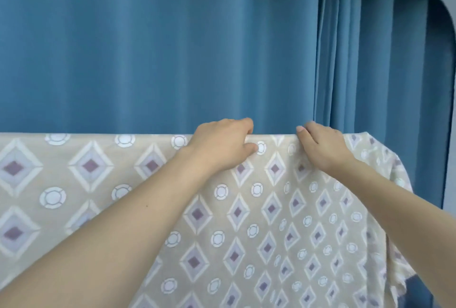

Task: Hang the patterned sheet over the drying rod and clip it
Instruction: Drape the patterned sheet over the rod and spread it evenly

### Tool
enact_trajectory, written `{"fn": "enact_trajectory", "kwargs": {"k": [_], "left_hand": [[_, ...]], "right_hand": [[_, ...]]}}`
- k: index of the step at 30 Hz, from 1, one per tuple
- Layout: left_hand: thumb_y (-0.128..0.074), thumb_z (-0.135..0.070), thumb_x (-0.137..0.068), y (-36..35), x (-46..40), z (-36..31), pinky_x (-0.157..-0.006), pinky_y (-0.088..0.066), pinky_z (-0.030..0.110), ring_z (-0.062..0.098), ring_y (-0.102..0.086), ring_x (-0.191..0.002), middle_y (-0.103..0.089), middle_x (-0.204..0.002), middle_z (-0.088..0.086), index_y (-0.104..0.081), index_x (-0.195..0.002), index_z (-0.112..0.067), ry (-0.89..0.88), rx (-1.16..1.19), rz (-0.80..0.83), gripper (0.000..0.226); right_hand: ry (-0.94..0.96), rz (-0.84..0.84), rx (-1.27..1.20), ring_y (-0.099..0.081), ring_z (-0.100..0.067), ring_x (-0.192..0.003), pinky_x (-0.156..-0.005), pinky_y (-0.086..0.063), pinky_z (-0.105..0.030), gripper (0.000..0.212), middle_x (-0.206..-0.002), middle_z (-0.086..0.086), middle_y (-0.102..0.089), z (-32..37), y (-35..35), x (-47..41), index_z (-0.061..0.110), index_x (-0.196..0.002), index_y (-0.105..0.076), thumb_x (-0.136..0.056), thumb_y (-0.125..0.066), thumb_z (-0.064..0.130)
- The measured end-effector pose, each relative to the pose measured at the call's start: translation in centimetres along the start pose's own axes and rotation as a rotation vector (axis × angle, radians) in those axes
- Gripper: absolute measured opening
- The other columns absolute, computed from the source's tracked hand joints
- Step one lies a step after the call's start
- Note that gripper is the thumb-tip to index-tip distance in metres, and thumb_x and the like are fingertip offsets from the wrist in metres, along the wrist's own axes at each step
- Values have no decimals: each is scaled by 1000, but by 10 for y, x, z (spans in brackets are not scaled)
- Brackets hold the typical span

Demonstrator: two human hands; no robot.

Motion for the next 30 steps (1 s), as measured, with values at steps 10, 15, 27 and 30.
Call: {"fn": "enact_trajectory", "kwargs": {"k": [10, 15, 27, 30], "left_hand": [[-40, -30, -101, -15, -44, -38, -59, -35, 34, 24, -53, -76, -54, -82, -5, -44, -84, -19, 44, 72, -184, 20], [-37, -26, -102, -8, -55, -36, -64, -32, 35, 30, -51, -80, -53, -89, 0, -48, -95, -12, 200, 25, -259, 19], [-33, -42, -101, -57, -81, -104, -75, -42, 38, 25, -52, -95, -52, -106, -1, -38, -107, -18, -54, -18, 252, 25], [-29, -41, -103, -60, -86, -114, -70, -36, 35, 26, -49, -87, -49, -95, -1, -33, -101, -18, -91, -91, 194, 24]], "right_hand": [[190, -78, -181, -56, -25, -89, -81, -45, -42, 26, -96, -5, -63, -83, 12, 6, 8, -100, -58, -97, -43, 29], [155, -61, -252, -52, -19, -83, -75, -42, -35, 15, -88, 4, -57, -79, 16, -14, 12, -91, -53, -101, -42, 17], [-233, 125, 20, -45, -27, -98, -98, -27, -43, 42, -88, -1, -55, -109, -6, -43, 25, -67, -50, -98, -32, 46], [-382, 12, -9, -38, -33, -125, -107, -23, -44, 40, -129, -8, -51, -142, 5, -32, 24, -114, -59, -98, -32, 49]]}}
Point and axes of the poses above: each hand's wrist, its own x-axis away from the middle knuckle, its own y-axis out of the back of the hand, z = x × y, the point moved 7 cm from there along -x, towards the middle knuckle
